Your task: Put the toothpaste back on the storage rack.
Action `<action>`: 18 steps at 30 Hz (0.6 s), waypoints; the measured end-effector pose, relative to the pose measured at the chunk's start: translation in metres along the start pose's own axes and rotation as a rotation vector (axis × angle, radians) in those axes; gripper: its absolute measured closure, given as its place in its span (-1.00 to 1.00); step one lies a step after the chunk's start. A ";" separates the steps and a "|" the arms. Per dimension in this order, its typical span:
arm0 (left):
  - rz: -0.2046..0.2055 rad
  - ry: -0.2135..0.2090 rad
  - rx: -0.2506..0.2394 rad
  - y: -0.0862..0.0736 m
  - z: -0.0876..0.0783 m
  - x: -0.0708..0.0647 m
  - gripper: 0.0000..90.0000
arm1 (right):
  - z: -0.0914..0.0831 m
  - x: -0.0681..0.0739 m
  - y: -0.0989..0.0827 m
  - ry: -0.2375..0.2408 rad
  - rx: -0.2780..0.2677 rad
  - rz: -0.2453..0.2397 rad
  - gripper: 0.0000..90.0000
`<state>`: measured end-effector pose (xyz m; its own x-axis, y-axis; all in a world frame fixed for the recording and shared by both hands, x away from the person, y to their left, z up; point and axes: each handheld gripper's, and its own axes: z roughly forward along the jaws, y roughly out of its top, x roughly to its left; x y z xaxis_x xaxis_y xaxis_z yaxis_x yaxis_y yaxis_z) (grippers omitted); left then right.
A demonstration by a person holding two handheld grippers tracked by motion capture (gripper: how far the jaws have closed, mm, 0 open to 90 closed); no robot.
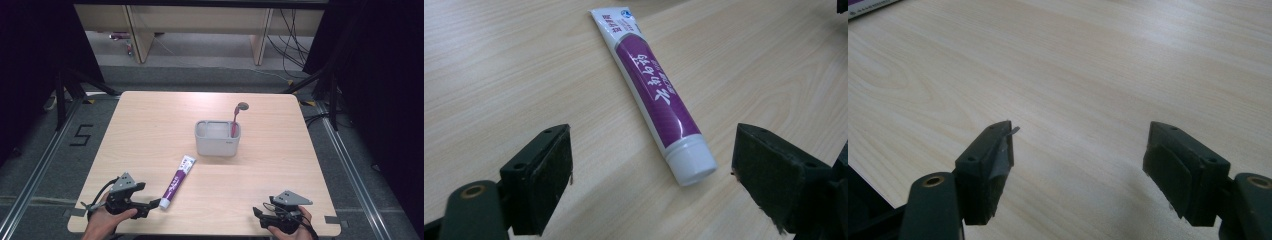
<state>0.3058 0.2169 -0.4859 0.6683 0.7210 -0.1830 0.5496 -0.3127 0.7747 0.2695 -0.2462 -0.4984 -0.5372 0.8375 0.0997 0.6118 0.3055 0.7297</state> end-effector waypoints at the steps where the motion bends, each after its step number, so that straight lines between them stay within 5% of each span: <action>1: 0.022 0.012 0.023 0.002 0.000 0.002 -0.64 | -0.001 0.000 0.000 -0.012 0.004 -0.005 -0.37; 8: 0.040 0.009 0.097 0.013 0.015 0.009 -0.64 | -0.003 0.000 0.000 -0.020 0.004 -0.003 -0.37; 18: 0.054 0.017 0.120 0.030 0.029 0.008 -0.64 | -0.004 0.003 0.001 -0.011 0.009 0.015 -0.37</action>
<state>0.3418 0.1954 -0.4818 0.6903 0.7114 -0.1318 0.5699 -0.4225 0.7048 0.2663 -0.2455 -0.4952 -0.5219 0.8467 0.1032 0.6249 0.2972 0.7219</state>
